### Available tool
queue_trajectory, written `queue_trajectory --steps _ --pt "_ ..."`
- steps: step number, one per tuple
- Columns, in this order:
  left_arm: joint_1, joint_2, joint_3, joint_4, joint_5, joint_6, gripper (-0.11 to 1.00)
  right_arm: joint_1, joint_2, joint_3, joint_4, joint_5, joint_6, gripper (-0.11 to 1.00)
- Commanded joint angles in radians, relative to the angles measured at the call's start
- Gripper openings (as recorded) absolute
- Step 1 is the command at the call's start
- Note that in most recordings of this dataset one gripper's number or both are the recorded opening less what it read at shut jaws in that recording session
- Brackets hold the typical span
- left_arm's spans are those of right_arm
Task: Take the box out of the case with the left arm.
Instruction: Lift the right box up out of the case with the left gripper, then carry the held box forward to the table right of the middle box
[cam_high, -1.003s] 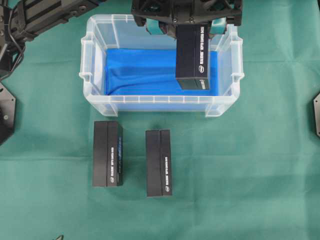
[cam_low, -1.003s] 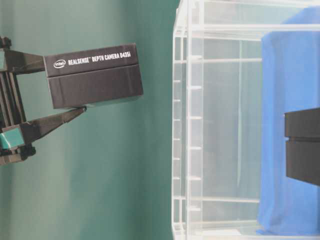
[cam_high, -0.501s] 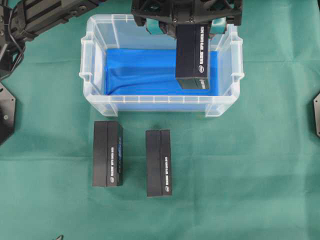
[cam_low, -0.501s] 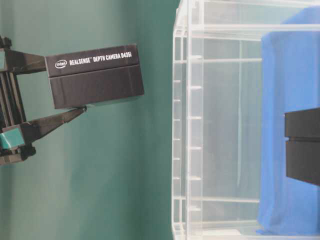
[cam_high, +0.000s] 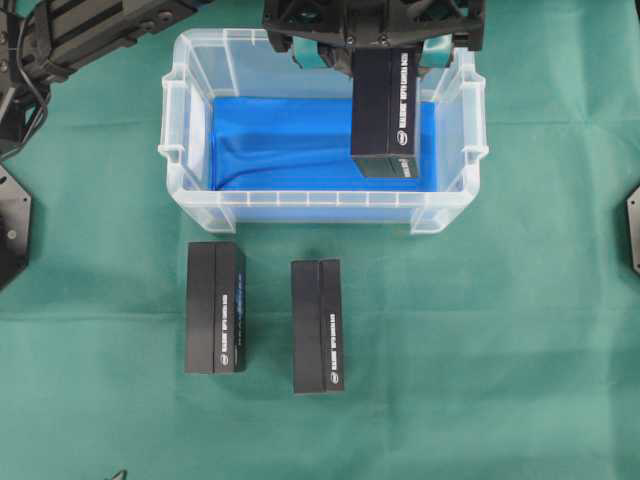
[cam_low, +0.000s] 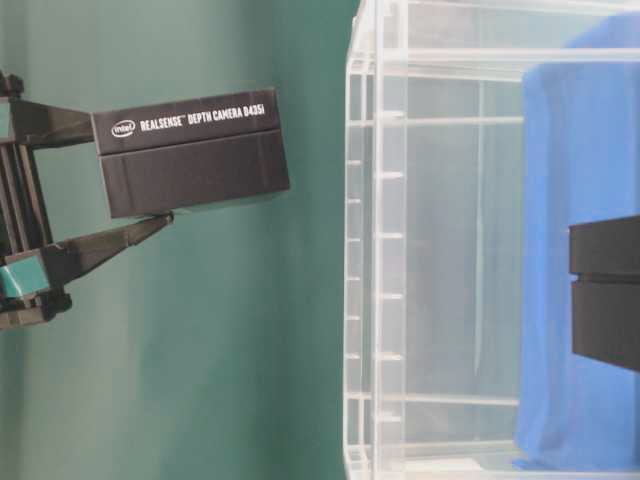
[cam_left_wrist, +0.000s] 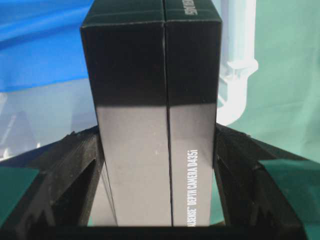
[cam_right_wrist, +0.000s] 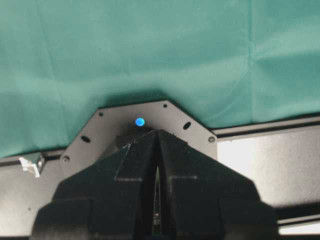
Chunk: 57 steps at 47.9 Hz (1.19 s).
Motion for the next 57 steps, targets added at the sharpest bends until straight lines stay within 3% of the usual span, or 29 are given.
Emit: queue_trajectory --steps 1,19,44,57 --pt "-0.002 -0.031 -0.018 0.003 -0.003 0.0 0.6 0.0 0.0 -0.009 -0.002 0.0 0.002 0.0" --pt "-0.054 -0.026 -0.018 0.003 -0.003 -0.04 0.6 0.0 -0.002 -0.009 -0.002 0.0 0.0 0.0" --pt "-0.262 -0.026 -0.02 0.008 -0.009 -0.275 0.6 0.0 -0.002 -0.009 -0.002 0.002 -0.002 0.0" --pt "-0.324 -0.026 -0.018 0.008 -0.011 -0.345 0.6 0.0 -0.002 -0.009 -0.002 0.002 -0.003 0.0"
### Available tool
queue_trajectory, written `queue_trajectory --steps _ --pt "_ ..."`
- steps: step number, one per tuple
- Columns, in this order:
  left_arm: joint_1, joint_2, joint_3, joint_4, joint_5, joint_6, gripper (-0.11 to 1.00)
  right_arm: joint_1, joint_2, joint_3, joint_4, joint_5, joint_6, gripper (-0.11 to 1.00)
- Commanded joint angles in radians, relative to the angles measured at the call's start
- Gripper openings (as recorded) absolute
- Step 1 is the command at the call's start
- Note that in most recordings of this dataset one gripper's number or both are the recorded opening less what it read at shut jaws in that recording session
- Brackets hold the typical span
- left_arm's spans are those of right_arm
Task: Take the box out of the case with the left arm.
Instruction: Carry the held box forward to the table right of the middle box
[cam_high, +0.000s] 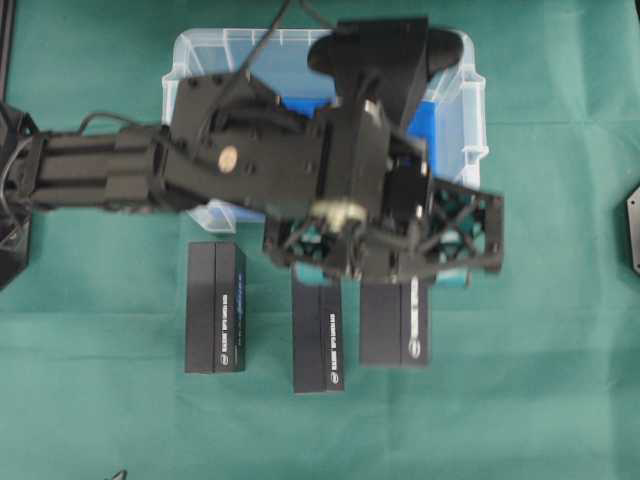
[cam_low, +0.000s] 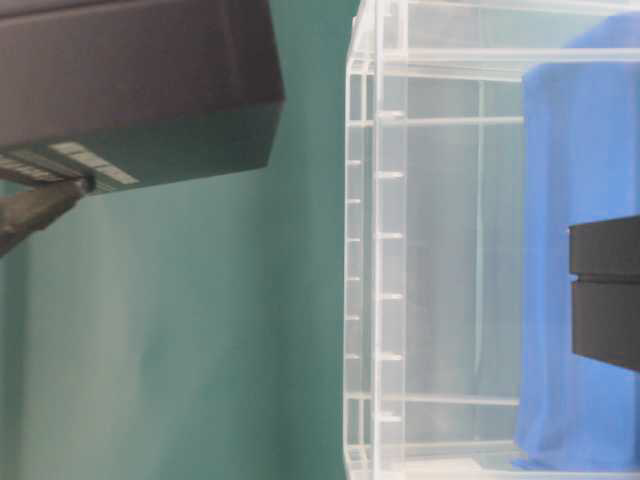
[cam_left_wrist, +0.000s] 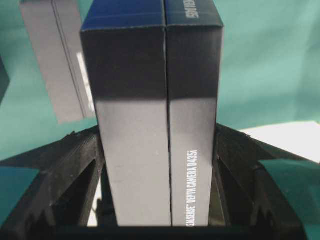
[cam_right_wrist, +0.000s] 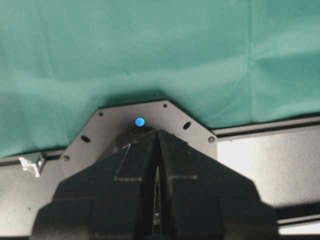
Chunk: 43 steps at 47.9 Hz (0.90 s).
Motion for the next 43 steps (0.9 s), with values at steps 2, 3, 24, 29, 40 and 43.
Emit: queue_trajectory --steps 2,3,24,29,40,43 --pt "-0.005 -0.025 -0.018 0.003 -0.005 -0.003 0.6 -0.002 0.0 -0.009 -0.002 0.002 -0.002 0.0" --pt "-0.005 -0.026 -0.018 0.003 -0.005 -0.003 0.6 -0.002 0.0 -0.009 -0.002 0.002 -0.002 0.0" --pt "-0.005 -0.026 -0.018 0.008 -0.009 -0.003 0.6 -0.002 0.0 -0.008 0.002 0.017 0.0 0.0" --pt "-0.005 -0.026 -0.014 0.009 -0.017 -0.005 0.6 -0.002 0.002 -0.009 0.002 0.018 0.0 0.0" --pt "-0.014 -0.035 0.049 0.031 -0.052 -0.006 0.6 -0.002 0.002 -0.009 0.002 0.018 0.002 0.0" --pt "-0.015 -0.041 0.094 0.037 -0.078 -0.006 0.6 -0.002 0.002 -0.008 0.002 0.017 0.002 0.0"
